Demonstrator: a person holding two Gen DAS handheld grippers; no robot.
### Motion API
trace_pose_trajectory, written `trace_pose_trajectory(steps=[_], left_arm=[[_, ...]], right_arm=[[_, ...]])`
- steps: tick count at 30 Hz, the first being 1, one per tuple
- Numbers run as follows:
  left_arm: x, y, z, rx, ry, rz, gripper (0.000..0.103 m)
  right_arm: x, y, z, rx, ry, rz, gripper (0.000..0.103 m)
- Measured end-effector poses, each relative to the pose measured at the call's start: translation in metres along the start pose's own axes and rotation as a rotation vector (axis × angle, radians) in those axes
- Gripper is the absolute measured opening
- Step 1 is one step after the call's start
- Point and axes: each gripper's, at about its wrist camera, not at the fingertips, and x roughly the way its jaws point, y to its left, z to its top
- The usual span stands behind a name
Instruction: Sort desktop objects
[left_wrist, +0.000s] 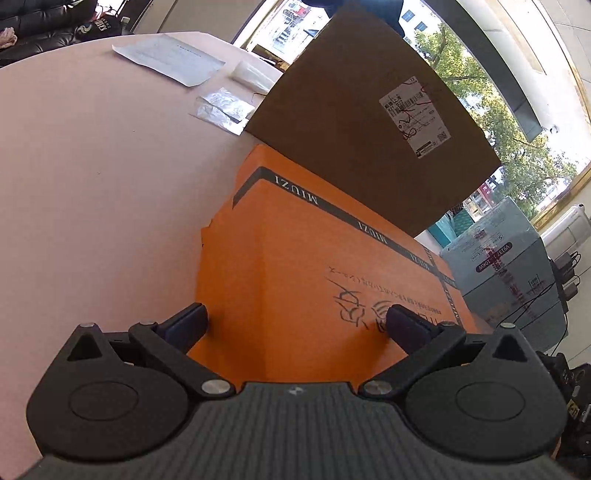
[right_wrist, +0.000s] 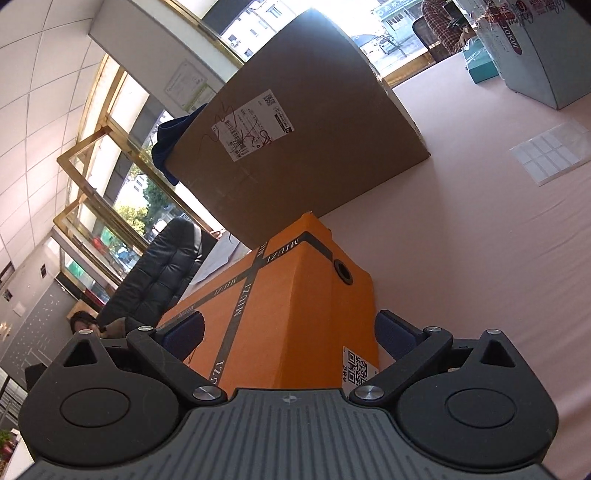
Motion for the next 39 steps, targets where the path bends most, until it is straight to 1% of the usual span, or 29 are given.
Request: trace_pose_trajectory(steps=[1,3,4,5,7,8,9,10,13,17,22,29,35,39], left_arm=[[-0.001,-0.001,-0.001,0.0,-0.004,0.006,0.103],[-0.002,-0.004,-0.002,0.0,-0.013,0.019,0.103],[-0.003,-0.005,-0.003,0.0,-0.017,0.025,0.103],[-0.004,-0.006,-0.004,0.0,-0.021,0.031,0.103],[-0.006,-0.008,-0.005,0.0,-0.029,0.044,0.102],[-0.007,-0.01,-0.006,-0.001,-0.034,0.05,0.101],[-0.007,-0.011,-0.007,-0.001,-0.038,0.056,0.098],[-0.008,-0.012,-0.008,-0.001,-0.042,0.062,0.094],[-0.02,-0.02,-0.012,0.064,-0.074,0.094,0.084],[-0.033,-0.013,-0.016,0.056,-0.108,0.117,0.083],[-0.057,0.008,-0.015,0.015,-0.16,0.176,0.081],[-0.109,0.059,-0.015,-0.06,-0.257,0.281,0.081],[-0.159,0.104,-0.016,-0.141,-0.339,0.381,0.081],[-0.183,0.131,-0.015,-0.186,-0.4,0.447,0.081]], right_arm=[[0.003,0.0,-0.001,-0.002,0.018,0.001,0.094],[0.01,0.001,-0.003,-0.006,0.054,0.004,0.079],[0.005,-0.006,-0.001,-0.005,0.062,0.015,0.076],[-0.001,-0.012,0.001,-0.01,0.054,0.021,0.075],[-0.005,-0.006,0.0,-0.05,0.035,0.011,0.072],[-0.006,-0.004,0.0,-0.063,0.03,0.01,0.067],[-0.006,-0.003,0.0,-0.068,0.03,0.011,0.064],[-0.007,-0.002,0.0,-0.073,0.03,0.012,0.063],[-0.008,0.002,-0.001,-0.088,0.03,0.017,0.062],[-0.005,0.011,-0.004,-0.113,0.036,0.029,0.06],[0.019,0.045,-0.014,-0.152,0.083,0.076,0.059],[0.052,0.092,-0.029,-0.206,0.148,0.141,0.059],[0.095,0.136,-0.046,-0.248,0.212,0.223,0.059],[0.12,0.167,-0.059,-0.27,0.235,0.268,0.059]])
